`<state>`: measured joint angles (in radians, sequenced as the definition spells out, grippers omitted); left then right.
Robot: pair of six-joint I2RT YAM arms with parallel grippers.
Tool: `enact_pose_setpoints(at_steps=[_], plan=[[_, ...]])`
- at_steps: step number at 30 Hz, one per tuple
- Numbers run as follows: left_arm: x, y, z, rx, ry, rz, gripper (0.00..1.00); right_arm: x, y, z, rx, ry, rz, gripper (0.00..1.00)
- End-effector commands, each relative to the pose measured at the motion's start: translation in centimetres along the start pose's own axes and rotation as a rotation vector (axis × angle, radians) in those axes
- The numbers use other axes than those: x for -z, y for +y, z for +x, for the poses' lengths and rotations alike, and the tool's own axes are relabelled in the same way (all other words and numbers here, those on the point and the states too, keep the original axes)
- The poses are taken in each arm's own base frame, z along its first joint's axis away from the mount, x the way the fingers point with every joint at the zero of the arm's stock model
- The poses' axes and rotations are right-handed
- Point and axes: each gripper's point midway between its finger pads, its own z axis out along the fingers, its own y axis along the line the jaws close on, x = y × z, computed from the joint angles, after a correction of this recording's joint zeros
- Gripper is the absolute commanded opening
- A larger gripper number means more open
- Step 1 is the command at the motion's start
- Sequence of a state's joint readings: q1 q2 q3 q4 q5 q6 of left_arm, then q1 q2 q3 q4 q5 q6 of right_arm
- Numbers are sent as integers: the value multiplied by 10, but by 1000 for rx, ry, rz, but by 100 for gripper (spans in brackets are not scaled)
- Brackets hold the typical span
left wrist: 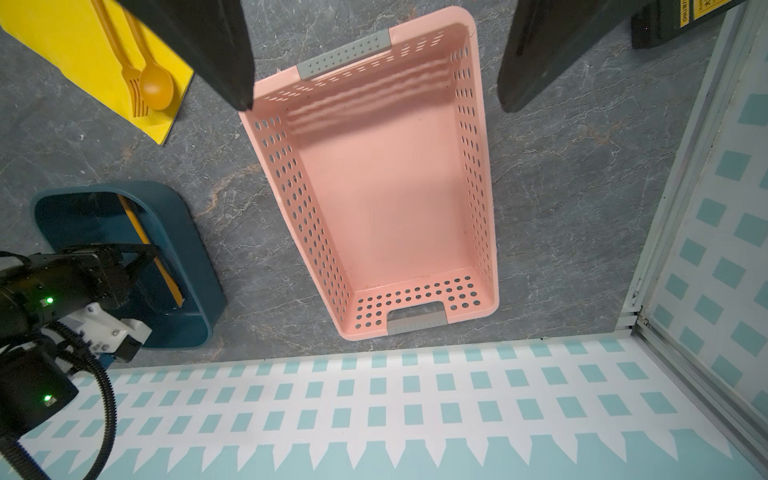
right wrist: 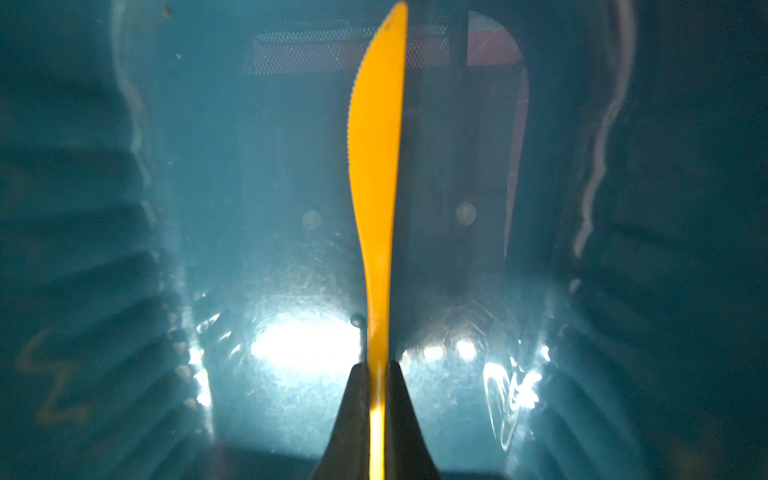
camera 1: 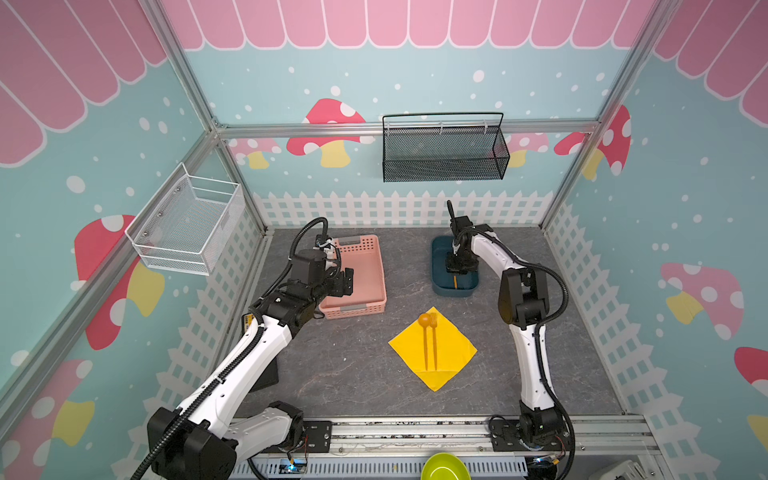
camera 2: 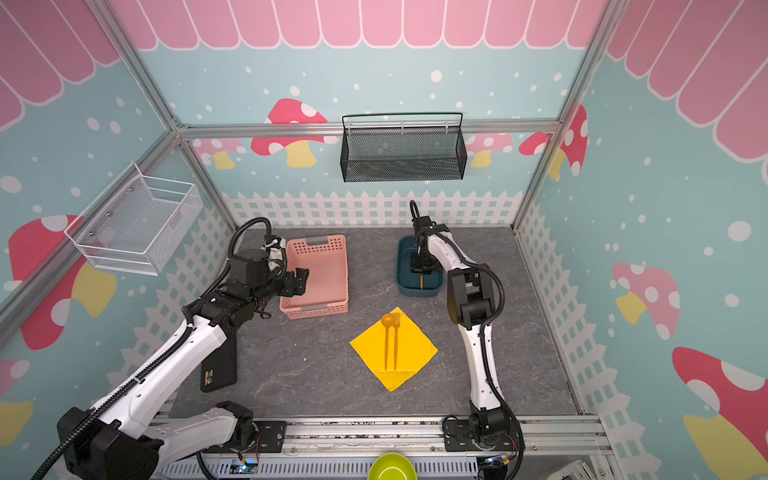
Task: Place the utensils on the paper napkin and roll it up
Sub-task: 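Lift the yellow knife out of the teal tray with the right gripper, then carry the knife over the napkin beside the fork with the right gripper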
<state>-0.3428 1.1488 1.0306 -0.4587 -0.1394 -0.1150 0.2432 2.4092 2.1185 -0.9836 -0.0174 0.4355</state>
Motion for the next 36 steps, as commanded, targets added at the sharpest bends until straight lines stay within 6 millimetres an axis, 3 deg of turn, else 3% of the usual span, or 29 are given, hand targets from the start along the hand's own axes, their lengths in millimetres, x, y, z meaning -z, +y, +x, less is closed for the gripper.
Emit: enact_pose_setpoints(at_steps=[1,17,24,30,35,36], plan=[[5,1,-1,-21,-14,-6,93,39,8,-10,1,-57,-19,5],[11,0,-4,-13,-29,6,93,86,17,-15,5,-134,-34,5],[14,-3,-7,-6,-42,24,93,109,24,-6,12,-153,-42,5],[16,-12,-9,14,-48,77,93,130,36,16,13,-188,-80,5],[18,-16,-9,28,-48,105,93,128,44,53,15,-175,-96,5],[18,-18,-9,30,-48,112,93,138,46,61,16,-191,-109,4]])
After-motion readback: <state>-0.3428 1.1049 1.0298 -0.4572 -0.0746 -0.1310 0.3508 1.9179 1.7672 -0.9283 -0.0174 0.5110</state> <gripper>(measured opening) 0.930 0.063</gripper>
